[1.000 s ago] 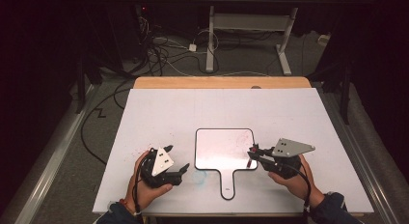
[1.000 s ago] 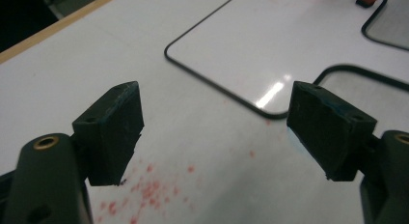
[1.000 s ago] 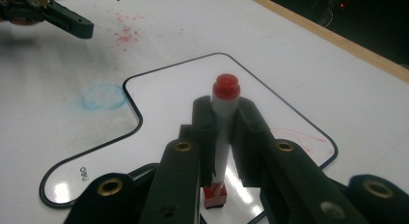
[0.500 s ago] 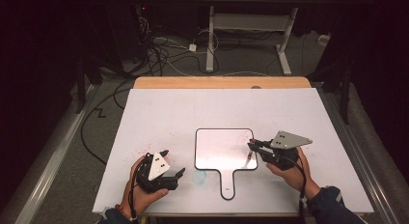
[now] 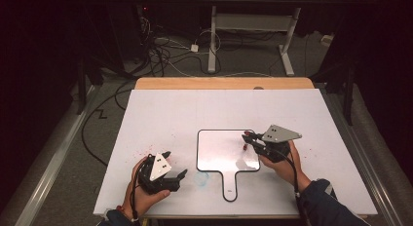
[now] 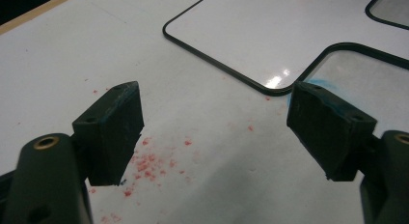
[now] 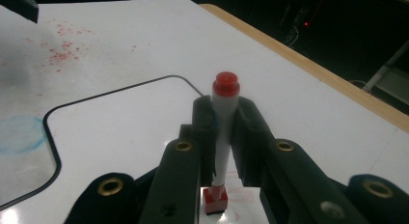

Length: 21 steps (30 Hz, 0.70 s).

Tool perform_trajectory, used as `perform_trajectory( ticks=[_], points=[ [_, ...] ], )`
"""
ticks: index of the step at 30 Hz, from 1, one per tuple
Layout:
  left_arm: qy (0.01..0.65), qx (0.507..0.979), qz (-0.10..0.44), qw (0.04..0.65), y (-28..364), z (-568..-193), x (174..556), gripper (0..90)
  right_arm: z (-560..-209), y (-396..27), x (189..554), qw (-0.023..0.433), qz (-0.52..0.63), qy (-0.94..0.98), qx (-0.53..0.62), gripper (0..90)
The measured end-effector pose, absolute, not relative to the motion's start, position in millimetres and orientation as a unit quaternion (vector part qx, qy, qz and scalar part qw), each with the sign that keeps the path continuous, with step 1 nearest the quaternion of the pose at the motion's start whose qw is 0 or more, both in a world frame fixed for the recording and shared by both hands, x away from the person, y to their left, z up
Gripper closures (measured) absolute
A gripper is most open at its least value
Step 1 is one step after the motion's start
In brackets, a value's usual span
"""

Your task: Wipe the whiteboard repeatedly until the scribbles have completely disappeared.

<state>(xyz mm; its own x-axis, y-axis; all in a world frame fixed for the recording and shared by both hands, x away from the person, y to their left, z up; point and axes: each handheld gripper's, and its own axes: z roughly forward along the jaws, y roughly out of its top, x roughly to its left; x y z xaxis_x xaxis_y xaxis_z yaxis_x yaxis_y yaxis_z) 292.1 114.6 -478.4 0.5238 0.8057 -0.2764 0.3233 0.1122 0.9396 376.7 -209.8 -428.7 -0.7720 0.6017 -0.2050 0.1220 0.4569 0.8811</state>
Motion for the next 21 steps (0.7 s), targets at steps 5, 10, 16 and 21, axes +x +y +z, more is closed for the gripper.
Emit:
perform_trajectory(
  ticks=[5, 10, 16, 21],
  points=[
    [0.445, 0.633, 0.2, 0.601, 114, -477, 291, 19.6, -424, -210, 368, 0.226, 0.468, 0.828, 0.211, 81.7],
    [0.442, 0.636, 0.198, 0.601, 111, -478, 291, 19.6, -427, -202, 368, 0.227, 0.478, 0.822, 0.212, 81.7],
    [0.443, 0.636, 0.195, 0.601, 112, -479, 291, 19.6, -430, -198, 382, 0.26, 0.472, 0.813, 0.221, 81.8],
    [0.444, 0.634, 0.193, 0.603, 113, -479, 292, 19.6, -431, -200, 395, 0.283, 0.467, 0.801, 0.243, 81.8]
  ],
)
